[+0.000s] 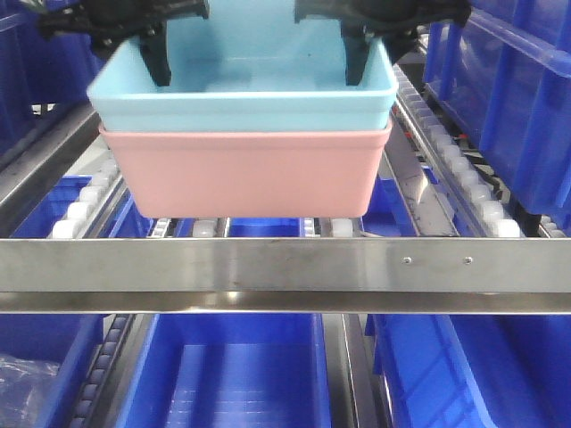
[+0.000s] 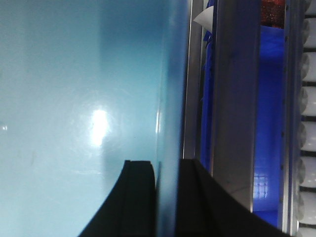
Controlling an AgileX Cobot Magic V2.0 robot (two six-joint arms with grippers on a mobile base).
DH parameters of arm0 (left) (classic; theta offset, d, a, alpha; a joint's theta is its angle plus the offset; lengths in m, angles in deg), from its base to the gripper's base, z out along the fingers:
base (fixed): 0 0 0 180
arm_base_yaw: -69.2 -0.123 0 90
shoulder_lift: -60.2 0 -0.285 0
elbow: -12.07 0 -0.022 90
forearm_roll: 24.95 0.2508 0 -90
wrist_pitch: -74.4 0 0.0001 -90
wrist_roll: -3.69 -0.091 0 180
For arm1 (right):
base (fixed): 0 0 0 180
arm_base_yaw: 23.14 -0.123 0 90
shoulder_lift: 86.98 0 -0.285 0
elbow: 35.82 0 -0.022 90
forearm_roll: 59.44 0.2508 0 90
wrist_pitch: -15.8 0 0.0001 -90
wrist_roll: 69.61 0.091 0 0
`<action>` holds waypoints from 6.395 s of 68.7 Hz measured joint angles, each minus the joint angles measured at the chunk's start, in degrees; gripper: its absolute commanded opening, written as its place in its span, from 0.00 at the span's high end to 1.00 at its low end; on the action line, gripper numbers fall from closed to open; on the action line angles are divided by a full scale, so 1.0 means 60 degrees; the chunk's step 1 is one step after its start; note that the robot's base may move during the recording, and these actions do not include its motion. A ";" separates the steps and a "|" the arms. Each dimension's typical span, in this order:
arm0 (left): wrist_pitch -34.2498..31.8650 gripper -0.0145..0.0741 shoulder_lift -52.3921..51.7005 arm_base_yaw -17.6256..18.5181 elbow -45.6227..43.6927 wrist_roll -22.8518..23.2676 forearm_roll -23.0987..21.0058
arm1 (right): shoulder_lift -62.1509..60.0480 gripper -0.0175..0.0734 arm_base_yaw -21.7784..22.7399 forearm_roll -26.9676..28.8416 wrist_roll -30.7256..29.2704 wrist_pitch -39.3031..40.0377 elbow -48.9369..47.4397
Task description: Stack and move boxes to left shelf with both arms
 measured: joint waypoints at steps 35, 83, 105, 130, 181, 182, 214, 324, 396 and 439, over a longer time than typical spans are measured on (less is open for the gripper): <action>-0.0041 0.66 0.0386 -0.0075 0.0000 -0.0009 -0.0489 | 0.0299 0.44 0.0038 0.0000 -0.0007 -0.0016 0.0000; 0.1345 0.85 0.0354 -0.0077 -0.2209 -0.0009 -0.0155 | -0.0760 0.73 0.0038 -0.0420 -0.0115 -0.0071 -0.0137; 0.1707 0.85 0.0346 -0.0077 -0.2219 -0.0023 -0.0402 | -0.0704 0.75 0.0038 -0.0740 -0.0115 -0.0014 -0.0137; 0.0304 0.85 -0.1340 0.0241 -0.0058 -0.0070 0.0475 | -0.2104 0.75 -0.0068 -0.0874 -0.0122 0.2358 0.2356; -0.7617 0.84 -0.9248 0.0283 1.0326 -0.0070 0.2480 | -0.8444 0.75 -0.0068 -0.2639 -0.0139 0.8211 1.0308; -0.7649 0.84 -0.9411 0.0283 1.0457 -0.0070 0.2518 | -0.8551 0.75 -0.0068 -0.2661 -0.0138 0.8212 1.0471; -0.7859 0.84 -1.4691 0.0283 1.3225 -0.0070 0.2707 | -1.3611 0.75 -0.0068 -0.2743 -0.0138 0.7718 1.3474; -0.7938 0.84 -1.5228 0.0283 1.3353 -0.0070 0.2707 | -1.9529 0.75 0.3707 0.1022 -0.3683 0.8570 1.8560; -0.9675 0.84 -1.6126 -0.1044 1.5257 -0.4282 -0.0301 | -1.9529 0.75 0.3707 0.1022 -0.3683 0.8781 1.8560; -0.8758 0.84 -1.9196 -0.3138 1.7893 -0.2976 -0.0080 | -1.9529 0.75 0.3707 0.1022 -0.3665 0.8781 1.8560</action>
